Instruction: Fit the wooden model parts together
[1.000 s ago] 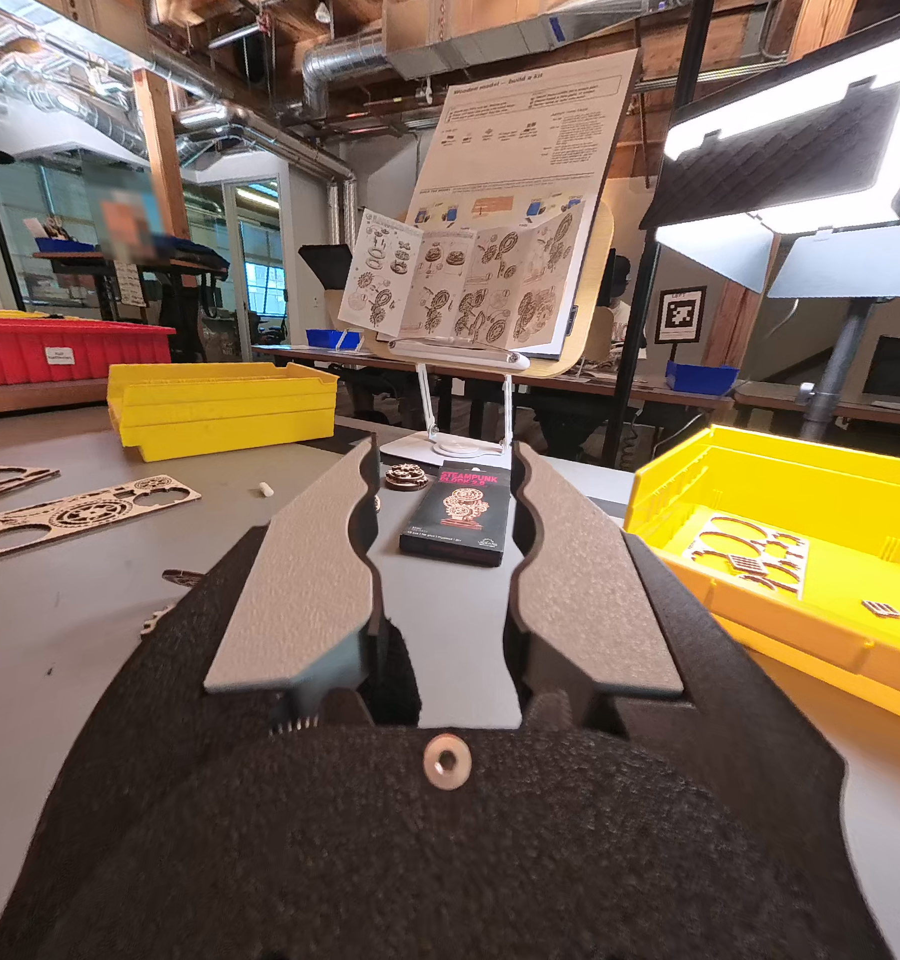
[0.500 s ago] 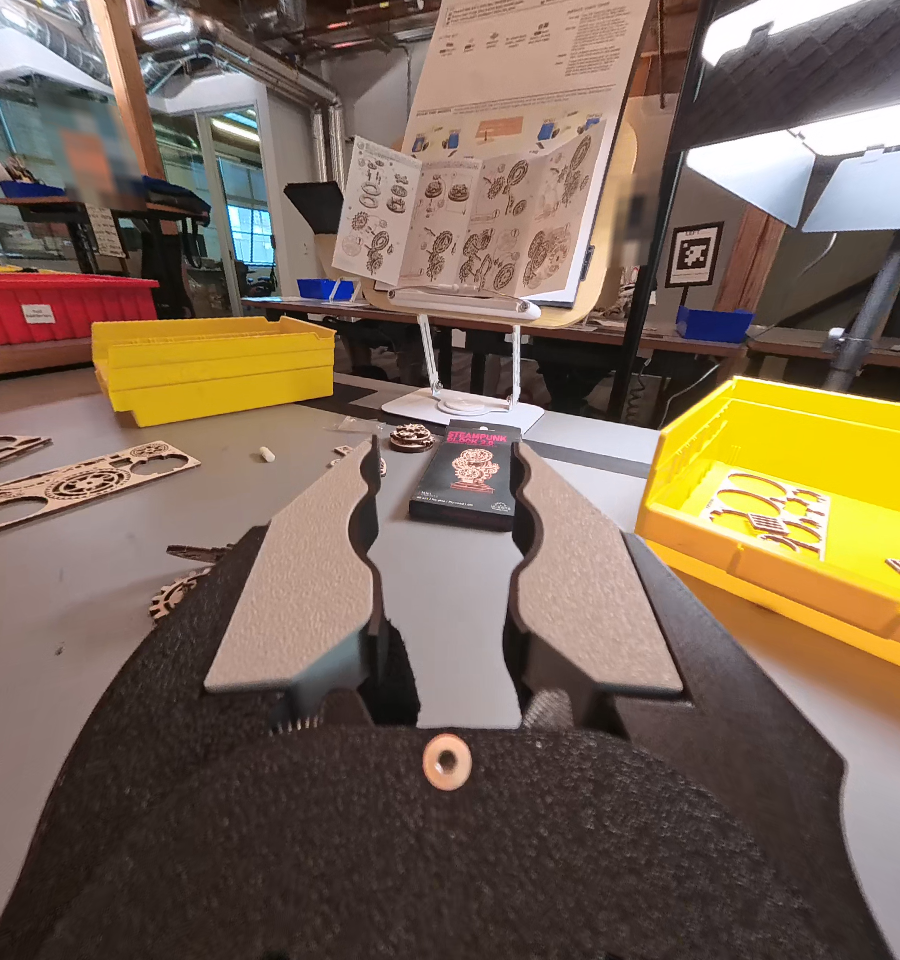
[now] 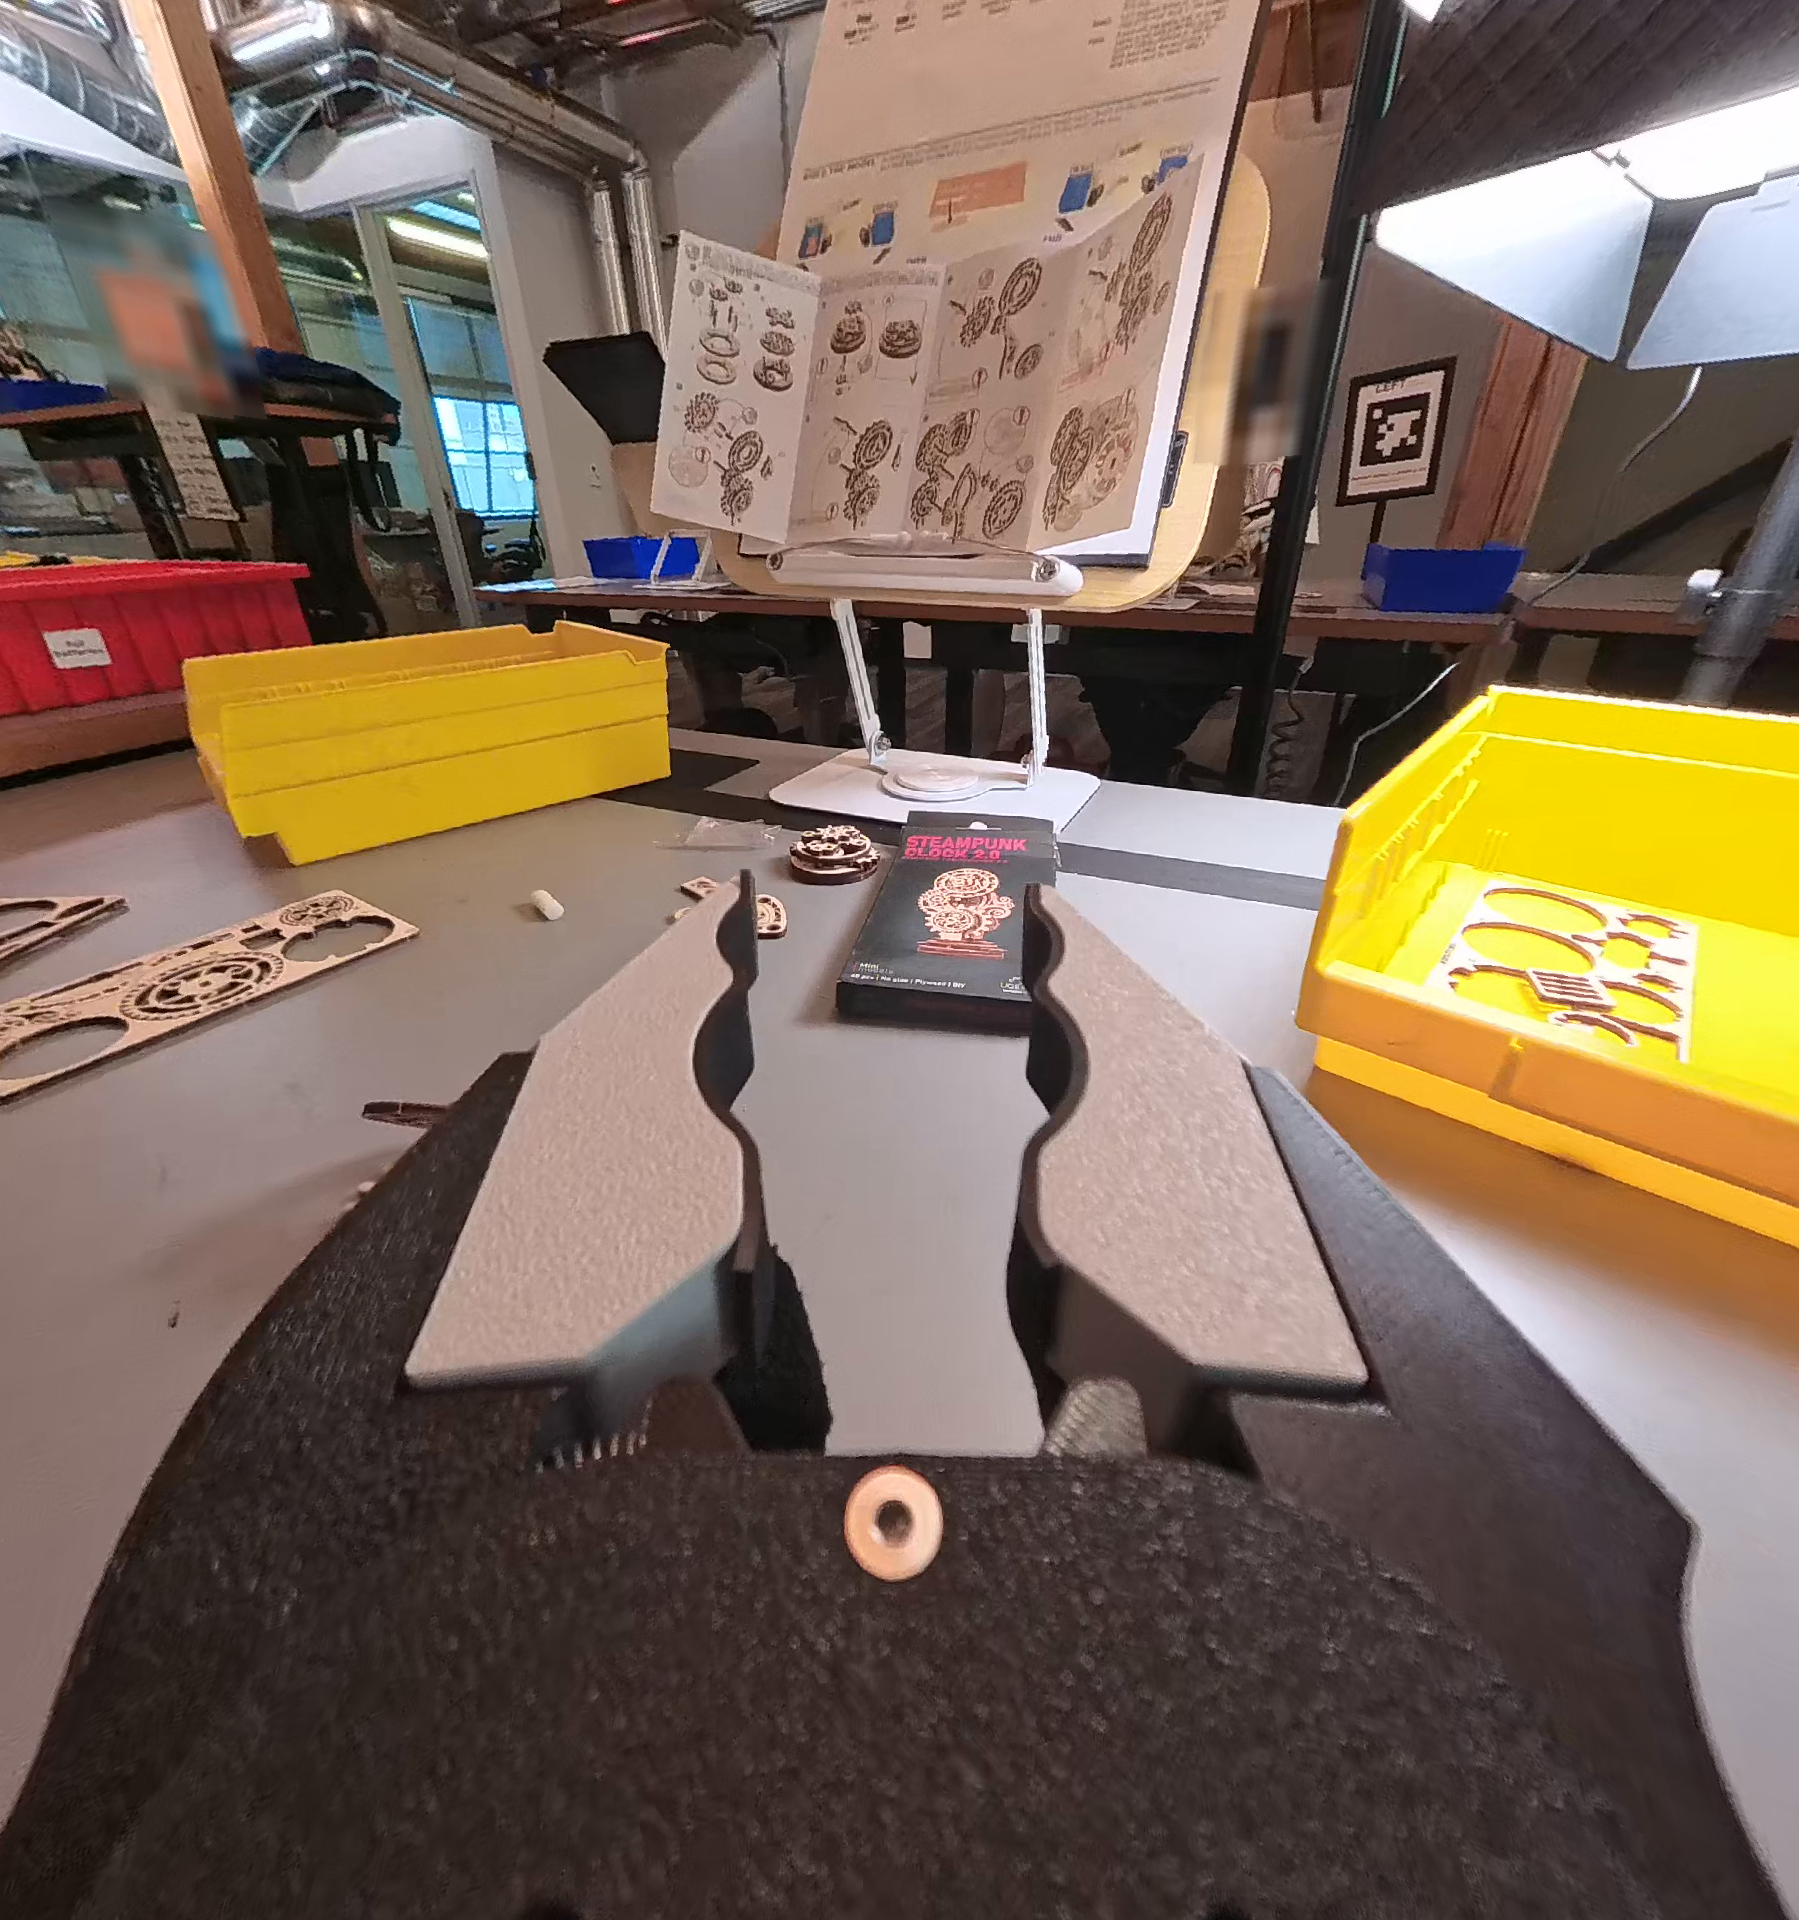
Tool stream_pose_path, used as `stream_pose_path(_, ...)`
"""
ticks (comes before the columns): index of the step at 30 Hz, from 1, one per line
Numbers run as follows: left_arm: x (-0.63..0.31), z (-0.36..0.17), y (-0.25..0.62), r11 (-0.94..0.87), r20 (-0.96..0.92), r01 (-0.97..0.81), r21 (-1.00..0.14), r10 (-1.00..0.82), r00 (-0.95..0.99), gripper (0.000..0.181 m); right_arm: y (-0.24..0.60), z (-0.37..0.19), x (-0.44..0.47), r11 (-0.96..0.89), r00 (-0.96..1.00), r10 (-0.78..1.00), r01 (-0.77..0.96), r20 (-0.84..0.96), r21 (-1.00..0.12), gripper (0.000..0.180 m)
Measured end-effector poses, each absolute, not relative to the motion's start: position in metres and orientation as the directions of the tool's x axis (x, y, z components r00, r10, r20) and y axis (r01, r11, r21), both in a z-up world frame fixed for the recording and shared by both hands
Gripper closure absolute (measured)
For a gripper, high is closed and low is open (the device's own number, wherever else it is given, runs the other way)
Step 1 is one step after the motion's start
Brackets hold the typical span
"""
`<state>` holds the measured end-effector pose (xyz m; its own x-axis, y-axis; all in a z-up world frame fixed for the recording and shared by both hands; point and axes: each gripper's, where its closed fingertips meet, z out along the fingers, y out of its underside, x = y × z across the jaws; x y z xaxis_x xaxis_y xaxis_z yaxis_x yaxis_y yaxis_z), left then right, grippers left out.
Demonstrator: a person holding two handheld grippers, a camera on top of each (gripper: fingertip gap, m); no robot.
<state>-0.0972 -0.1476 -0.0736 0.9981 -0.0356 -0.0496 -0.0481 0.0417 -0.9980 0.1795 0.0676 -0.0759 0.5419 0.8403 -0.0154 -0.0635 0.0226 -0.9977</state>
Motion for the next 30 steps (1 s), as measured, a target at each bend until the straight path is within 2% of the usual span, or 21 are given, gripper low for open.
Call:
stream_pose_path(11, -0.098, -0.076, -0.145, 0.043, -0.001, 0.002, -0.999, -0.059, 0.998, 0.097, 0.068, -0.072, 0.18, -0.006, 0.511, 0.857, -0.119, -0.066, -0.993, 0.13)
stream_pose_path(15, -0.084, -0.081, -0.139, 0.009, -0.019, -0.018, -1.0, -0.125, 0.992, 0.104, 0.067, -0.075, 0.178, -0.023, 0.489, 0.869, -0.118, -0.079, -0.993, 0.126)
stream_pose_path(18, -0.082, -0.074, -0.145, 0.046, -0.071, -0.066, -0.997, -0.115, 0.991, 0.118, 0.068, -0.077, 0.176, 0.0, 0.5, 0.865, -0.1, -0.05, -0.995, 0.123)
stream_pose_path(24, -0.092, -0.07, -0.149, 0.077, 0.017, 0.026, -0.997, -0.108, 0.994, 0.108, 0.061, -0.085, 0.166, 0.012, 0.474, 0.881, -0.045, -0.011, -0.999, 0.124)
stream_pose_path(30, -0.097, -0.077, -0.146, 0.044, 0.059, 0.064, -0.997, -0.111, 0.992, 0.1, 0.051, -0.083, 0.161, -0.007, 0.424, 0.905, -0.059, -0.032, -0.998, 0.13)
